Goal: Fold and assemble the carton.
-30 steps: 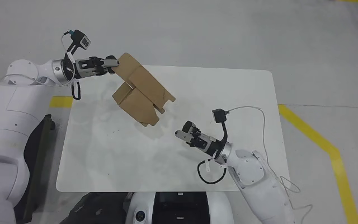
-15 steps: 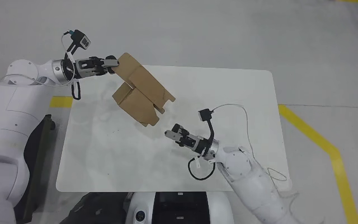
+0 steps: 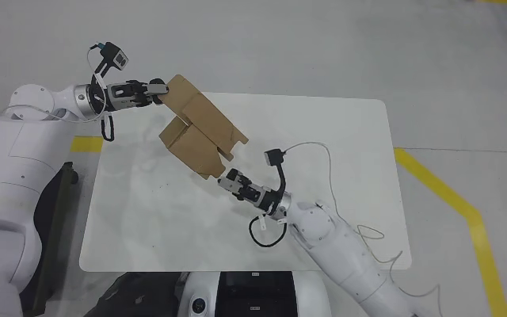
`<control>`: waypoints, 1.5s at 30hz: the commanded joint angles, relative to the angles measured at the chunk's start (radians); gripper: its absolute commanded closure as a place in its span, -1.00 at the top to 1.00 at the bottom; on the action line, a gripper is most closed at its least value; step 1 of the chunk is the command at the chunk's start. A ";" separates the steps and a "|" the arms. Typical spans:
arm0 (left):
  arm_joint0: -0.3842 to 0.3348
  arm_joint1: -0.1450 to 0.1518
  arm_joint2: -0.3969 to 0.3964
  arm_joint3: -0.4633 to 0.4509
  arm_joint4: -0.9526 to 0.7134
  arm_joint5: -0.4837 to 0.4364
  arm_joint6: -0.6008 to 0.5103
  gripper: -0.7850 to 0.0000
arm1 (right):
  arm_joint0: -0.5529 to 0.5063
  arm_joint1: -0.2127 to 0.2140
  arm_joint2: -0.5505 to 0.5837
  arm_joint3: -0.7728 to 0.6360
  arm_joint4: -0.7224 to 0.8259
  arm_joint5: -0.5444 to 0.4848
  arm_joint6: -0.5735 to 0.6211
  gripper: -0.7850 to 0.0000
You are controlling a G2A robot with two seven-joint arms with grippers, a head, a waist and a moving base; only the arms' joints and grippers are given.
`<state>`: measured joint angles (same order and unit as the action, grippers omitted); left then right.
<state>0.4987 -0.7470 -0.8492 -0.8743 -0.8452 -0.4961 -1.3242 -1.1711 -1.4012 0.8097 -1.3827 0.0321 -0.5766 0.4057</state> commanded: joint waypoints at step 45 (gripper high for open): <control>0.000 0.000 0.000 0.000 0.000 0.000 0.000 -1.00 | -0.002 -0.021 0.013 0.002 0.150 -0.014 0.054 -0.84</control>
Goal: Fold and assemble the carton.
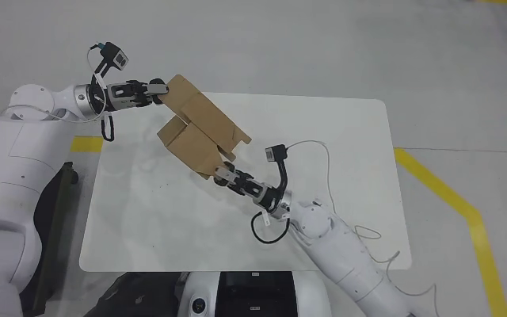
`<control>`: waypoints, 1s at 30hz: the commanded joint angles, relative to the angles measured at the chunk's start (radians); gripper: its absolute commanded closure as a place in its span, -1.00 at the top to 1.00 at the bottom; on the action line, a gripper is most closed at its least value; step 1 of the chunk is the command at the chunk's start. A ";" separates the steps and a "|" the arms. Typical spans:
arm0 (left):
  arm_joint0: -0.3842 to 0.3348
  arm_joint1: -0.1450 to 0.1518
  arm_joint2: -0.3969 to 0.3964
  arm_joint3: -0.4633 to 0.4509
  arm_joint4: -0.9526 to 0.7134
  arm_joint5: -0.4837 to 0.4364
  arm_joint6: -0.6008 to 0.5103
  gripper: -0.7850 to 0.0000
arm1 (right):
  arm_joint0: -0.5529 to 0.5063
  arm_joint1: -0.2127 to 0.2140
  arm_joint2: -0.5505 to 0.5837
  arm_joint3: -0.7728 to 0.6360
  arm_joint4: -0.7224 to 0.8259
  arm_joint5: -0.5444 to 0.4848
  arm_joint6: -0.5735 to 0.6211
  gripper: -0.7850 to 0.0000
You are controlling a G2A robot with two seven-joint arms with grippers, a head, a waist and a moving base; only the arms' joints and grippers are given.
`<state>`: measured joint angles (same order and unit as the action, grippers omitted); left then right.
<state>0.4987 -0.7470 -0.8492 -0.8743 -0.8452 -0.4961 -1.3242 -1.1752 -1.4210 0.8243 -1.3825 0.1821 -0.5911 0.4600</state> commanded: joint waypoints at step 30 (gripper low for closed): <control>0.000 0.000 0.000 0.000 0.000 0.000 0.000 -1.00 | -0.066 0.033 0.173 -0.167 0.066 0.065 0.010 -1.00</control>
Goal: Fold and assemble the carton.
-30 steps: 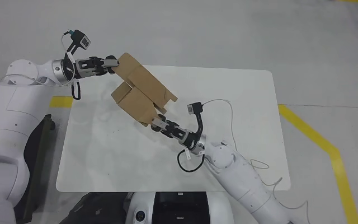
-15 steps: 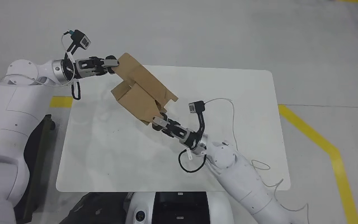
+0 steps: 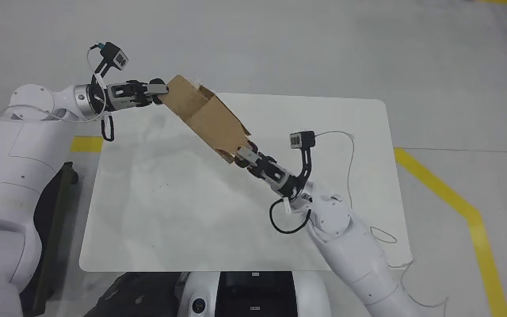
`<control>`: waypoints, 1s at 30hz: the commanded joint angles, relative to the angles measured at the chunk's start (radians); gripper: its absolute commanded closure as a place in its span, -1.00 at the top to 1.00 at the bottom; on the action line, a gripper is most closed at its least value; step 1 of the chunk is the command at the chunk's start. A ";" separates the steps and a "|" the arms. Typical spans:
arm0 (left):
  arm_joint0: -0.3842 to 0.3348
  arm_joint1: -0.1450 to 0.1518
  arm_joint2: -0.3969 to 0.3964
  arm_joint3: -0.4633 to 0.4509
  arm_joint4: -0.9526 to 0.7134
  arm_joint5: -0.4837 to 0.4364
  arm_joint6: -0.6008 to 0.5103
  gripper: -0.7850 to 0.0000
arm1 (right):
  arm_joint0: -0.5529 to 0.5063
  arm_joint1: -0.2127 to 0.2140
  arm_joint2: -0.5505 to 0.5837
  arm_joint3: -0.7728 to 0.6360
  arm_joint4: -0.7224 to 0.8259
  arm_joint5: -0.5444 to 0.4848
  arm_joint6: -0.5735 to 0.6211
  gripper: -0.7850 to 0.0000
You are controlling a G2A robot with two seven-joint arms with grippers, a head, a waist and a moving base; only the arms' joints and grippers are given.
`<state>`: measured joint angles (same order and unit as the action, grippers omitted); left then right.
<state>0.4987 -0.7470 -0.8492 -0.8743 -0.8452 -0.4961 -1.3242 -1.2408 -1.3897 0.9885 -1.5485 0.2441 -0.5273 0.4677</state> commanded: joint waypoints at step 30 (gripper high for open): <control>0.000 0.000 0.000 0.000 0.000 0.000 0.000 -1.00 | 0.066 -0.030 -0.078 0.082 0.054 0.035 -0.008 -0.84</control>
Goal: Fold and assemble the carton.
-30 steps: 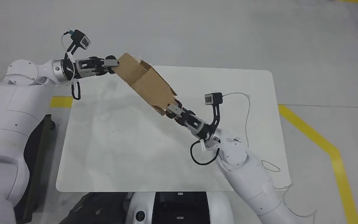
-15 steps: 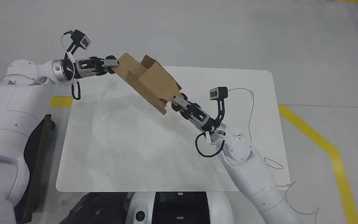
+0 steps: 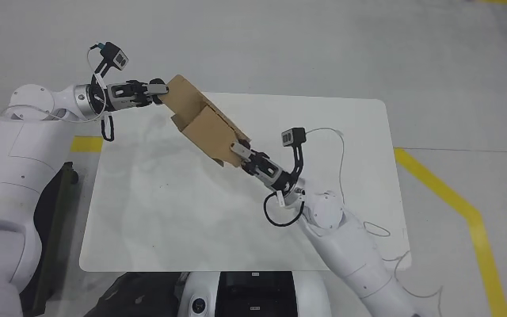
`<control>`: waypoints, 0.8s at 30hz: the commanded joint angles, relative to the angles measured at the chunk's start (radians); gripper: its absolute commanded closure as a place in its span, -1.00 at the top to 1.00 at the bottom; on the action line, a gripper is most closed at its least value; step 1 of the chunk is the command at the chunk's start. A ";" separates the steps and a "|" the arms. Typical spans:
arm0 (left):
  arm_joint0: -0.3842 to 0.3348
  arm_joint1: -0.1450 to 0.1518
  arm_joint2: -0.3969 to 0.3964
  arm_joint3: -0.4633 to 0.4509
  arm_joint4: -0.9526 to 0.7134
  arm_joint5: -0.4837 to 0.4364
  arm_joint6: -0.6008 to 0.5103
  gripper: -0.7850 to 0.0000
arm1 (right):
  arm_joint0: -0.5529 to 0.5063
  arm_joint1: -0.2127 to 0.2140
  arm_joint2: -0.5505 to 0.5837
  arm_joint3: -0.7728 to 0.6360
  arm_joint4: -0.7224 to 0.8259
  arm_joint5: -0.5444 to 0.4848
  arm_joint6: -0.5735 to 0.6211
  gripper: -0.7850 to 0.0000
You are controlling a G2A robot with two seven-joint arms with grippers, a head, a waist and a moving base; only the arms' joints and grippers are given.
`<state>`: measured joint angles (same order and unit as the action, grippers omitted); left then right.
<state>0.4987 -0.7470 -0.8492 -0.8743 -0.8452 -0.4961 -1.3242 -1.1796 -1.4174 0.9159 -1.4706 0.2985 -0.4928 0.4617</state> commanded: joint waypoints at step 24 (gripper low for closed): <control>0.000 0.000 0.000 0.000 0.000 0.000 0.000 -1.00 | 0.027 -0.017 -0.004 -0.024 -0.018 0.004 -0.010 -1.00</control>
<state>0.4987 -0.7470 -0.8492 -0.8743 -0.8452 -0.4961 -1.3242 -1.1505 -1.4359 0.9064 -1.4871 0.2786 -0.4919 0.4441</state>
